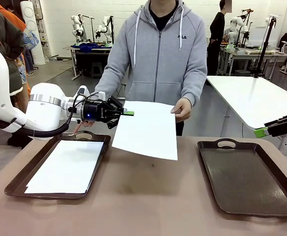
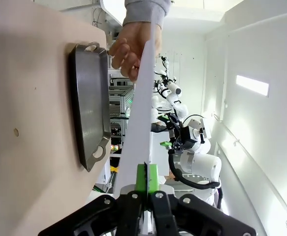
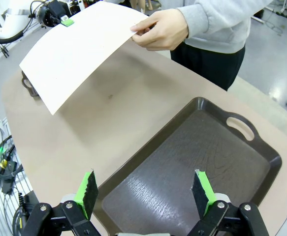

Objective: Sort the A4 documents.
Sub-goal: Receive the A4 Paper, then place the A4 Paper in the designated Handle tray.

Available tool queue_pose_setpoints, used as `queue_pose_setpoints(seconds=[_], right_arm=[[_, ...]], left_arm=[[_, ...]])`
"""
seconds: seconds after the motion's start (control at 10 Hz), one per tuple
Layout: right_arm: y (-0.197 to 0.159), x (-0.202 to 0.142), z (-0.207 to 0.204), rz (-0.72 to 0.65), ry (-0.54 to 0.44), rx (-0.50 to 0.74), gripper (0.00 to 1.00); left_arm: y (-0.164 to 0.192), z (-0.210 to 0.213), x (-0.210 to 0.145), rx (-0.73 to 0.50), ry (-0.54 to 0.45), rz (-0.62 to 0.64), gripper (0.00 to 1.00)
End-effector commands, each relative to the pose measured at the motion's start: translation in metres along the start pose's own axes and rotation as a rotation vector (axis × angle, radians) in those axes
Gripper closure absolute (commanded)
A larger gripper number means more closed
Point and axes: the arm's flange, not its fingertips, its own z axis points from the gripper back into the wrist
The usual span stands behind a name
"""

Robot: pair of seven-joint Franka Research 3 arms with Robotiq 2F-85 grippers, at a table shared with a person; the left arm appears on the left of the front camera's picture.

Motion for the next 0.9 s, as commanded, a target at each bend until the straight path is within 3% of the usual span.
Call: queue_pose_setpoints(seconds=[0.0, 0.8], right_arm=[[-0.0031, -0.0014, -0.0041, 0.005, -0.027, 0.02, 0.0], [-0.0031, -0.0014, -0.0041, 0.005, -0.027, 0.02, 0.0]], left_arm=[[0.0001, -0.0004, 0.0003, -0.009, -0.004, 0.001, 1.0], [0.0001, -0.0004, 0.0003, -0.009, -0.004, 0.001, 1.0]])
